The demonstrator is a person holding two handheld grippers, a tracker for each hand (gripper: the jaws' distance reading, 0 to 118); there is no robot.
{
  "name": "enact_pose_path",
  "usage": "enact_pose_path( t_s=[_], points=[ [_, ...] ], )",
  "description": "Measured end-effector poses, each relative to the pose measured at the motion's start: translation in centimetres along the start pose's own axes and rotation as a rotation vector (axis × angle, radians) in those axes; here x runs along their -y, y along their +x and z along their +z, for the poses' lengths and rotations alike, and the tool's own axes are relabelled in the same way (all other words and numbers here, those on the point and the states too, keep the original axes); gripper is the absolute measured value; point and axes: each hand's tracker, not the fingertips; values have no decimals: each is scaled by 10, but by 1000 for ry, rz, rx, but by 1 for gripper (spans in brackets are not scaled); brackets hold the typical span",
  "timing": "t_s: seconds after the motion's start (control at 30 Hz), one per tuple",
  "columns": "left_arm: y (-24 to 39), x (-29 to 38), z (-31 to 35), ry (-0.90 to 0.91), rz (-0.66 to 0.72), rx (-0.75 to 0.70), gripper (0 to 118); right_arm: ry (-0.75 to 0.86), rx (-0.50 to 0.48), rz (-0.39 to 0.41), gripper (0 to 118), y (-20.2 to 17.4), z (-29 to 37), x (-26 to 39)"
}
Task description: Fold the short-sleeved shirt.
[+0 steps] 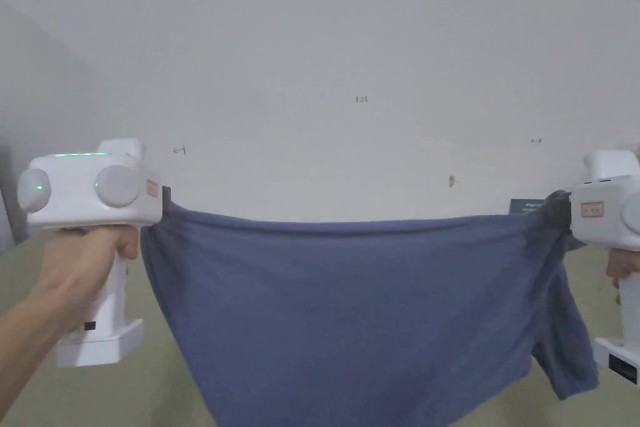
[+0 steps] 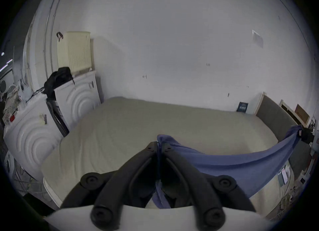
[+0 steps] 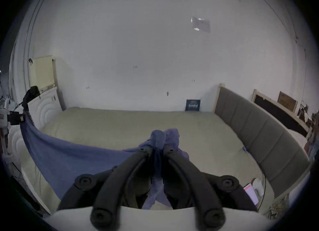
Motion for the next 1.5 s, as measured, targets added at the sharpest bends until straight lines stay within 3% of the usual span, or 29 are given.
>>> enact_pose_path(
  t_s=[0.13,0.53,0.8,0.97,1.0,1.07,1.13,1.17,1.23,1.27,1.3,1.5],
  points=[
    [14,-29,-18,26,-11,-31,3,19,11,-57,12,3,-24,-27],
    [50,-99,-93,115,-74,-124,3,48,65,-26,12,-9,-128,-87],
    [58,-78,-169,87,-107,-155,3,4,89,7,12,-22,-211,-59],
    [62,-25,-218,17,-130,-151,3,-64,80,-7,12,-31,-254,-8],
    [62,-13,-226,-8,-154,-156,3,-95,91,39,12,-30,-256,7],
    [60,14,-235,-32,-159,-155,3,-93,89,37,12,-30,-259,38],
    [55,38,-235,-71,-125,-117,3,-131,82,-15,12,-30,-252,12],
    [53,49,-234,-87,-128,-116,3,-189,-25,-26,12,-28,-263,40],
    [49,69,-224,-102,-123,-94,3,-223,-14,-24,12,-21,-261,48],
    [46,77,-216,-112,-129,-92,3,-216,-19,-24,12,-17,-255,45],
    [42,85,-209,-121,-121,-80,3,-200,64,-21,12,-4,-238,93],
    [21,132,-144,-159,-101,-45,3,-263,-15,-46,12,18,-156,162]
  ],
)
